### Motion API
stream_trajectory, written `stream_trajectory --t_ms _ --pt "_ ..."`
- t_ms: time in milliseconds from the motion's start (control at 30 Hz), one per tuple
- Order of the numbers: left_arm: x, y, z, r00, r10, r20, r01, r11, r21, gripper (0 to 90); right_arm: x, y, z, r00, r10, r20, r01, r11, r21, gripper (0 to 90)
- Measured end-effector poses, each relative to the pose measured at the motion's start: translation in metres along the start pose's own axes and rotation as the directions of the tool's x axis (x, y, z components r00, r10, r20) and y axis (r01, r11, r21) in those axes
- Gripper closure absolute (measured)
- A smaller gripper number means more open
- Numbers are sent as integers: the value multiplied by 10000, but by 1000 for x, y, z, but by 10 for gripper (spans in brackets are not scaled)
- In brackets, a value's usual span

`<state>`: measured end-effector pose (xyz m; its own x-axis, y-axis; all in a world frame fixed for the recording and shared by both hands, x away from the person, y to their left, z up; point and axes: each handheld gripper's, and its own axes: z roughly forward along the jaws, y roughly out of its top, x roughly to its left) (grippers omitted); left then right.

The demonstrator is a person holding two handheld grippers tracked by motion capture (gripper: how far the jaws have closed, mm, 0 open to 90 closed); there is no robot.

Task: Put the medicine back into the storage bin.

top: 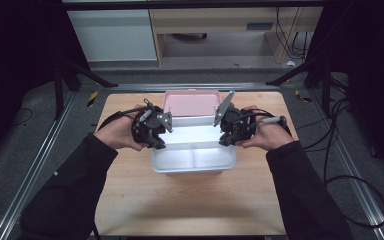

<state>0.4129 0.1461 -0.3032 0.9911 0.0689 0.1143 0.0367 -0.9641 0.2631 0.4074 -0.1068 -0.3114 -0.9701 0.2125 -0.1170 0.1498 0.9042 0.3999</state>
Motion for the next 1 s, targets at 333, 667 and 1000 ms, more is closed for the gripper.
stream_trajectory --t_ms 333,667,1000 --pt "40 2 4 10000 -95 -16 95 10000 13 885 -43 2 11 9999 62 94 -59 9993 -375 831" --pt "67 7 26 9999 -121 41 118 9983 565 885 -70 -2 33 9990 374 254 -365 9987 -356 815" --pt "78 -3 54 9986 -316 414 278 9956 898 882 -74 -2 59 9988 472 128 -473 9989 52 818"
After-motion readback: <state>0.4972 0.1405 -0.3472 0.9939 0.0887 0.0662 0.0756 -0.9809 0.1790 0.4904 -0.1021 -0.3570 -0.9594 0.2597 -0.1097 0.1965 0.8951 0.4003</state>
